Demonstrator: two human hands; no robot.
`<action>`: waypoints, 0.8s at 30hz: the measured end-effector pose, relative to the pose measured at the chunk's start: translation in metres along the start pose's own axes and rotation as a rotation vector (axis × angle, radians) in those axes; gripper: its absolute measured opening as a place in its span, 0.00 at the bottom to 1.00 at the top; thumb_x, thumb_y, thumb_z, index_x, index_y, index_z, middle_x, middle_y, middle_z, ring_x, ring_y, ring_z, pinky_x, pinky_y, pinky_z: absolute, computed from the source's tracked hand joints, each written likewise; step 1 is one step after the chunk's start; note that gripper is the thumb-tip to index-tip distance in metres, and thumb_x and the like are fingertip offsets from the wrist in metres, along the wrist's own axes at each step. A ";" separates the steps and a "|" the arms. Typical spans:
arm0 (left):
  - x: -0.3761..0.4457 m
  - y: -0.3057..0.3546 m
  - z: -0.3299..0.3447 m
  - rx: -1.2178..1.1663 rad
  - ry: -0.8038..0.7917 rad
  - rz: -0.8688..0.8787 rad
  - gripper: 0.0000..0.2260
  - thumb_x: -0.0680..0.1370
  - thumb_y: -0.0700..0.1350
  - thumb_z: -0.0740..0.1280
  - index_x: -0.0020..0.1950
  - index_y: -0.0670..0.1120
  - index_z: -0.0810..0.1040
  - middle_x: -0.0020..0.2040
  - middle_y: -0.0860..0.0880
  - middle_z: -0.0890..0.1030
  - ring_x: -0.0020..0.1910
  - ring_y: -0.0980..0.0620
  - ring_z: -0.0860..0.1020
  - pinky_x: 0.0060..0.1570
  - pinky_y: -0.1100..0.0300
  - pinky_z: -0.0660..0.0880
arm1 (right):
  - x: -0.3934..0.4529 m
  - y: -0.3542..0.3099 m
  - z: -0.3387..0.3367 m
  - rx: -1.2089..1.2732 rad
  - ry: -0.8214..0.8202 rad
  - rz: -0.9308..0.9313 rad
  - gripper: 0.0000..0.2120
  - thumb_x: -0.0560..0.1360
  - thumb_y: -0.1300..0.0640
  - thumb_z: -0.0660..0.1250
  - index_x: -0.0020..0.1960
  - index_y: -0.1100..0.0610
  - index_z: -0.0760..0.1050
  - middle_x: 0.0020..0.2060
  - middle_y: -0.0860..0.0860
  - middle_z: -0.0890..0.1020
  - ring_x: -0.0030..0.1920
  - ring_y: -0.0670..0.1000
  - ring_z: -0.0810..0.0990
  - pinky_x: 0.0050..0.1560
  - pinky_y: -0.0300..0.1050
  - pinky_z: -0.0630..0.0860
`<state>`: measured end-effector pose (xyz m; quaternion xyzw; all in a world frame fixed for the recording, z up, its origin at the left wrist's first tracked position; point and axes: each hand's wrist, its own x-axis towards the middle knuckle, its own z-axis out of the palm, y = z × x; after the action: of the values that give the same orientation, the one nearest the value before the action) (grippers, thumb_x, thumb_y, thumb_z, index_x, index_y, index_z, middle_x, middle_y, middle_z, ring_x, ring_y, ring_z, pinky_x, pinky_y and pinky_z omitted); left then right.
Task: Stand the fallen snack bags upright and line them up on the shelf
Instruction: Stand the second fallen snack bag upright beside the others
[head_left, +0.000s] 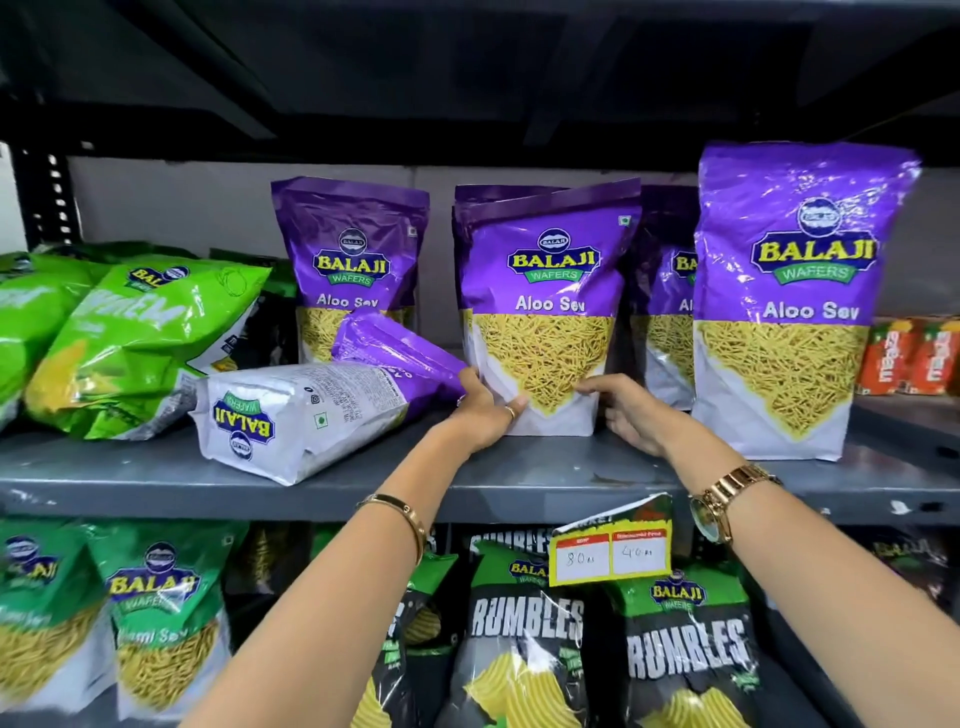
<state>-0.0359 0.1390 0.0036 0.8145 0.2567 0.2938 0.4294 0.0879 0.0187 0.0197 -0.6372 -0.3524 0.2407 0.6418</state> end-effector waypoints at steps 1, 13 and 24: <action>-0.002 0.000 -0.001 0.010 -0.007 -0.007 0.32 0.77 0.51 0.62 0.71 0.43 0.46 0.72 0.42 0.62 0.69 0.41 0.64 0.67 0.53 0.61 | -0.001 -0.001 0.000 -0.006 -0.011 0.007 0.08 0.74 0.62 0.60 0.50 0.57 0.74 0.43 0.47 0.77 0.44 0.45 0.73 0.54 0.40 0.65; -0.047 0.000 -0.011 0.009 -0.040 0.029 0.29 0.77 0.49 0.63 0.68 0.44 0.47 0.67 0.38 0.66 0.65 0.43 0.67 0.65 0.52 0.65 | -0.039 0.000 -0.010 -0.040 -0.051 -0.009 0.05 0.74 0.61 0.62 0.44 0.51 0.72 0.43 0.47 0.77 0.43 0.43 0.71 0.41 0.36 0.63; -0.061 0.009 -0.025 -0.081 0.261 0.098 0.32 0.75 0.49 0.66 0.73 0.43 0.54 0.69 0.38 0.67 0.67 0.42 0.68 0.65 0.55 0.64 | -0.063 0.014 -0.001 -0.285 0.468 -0.601 0.20 0.70 0.60 0.67 0.61 0.58 0.70 0.53 0.54 0.78 0.53 0.51 0.76 0.59 0.50 0.73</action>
<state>-0.0949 0.1073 0.0070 0.7630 0.2583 0.4279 0.4100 0.0506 -0.0287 -0.0031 -0.6262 -0.3970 -0.1605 0.6516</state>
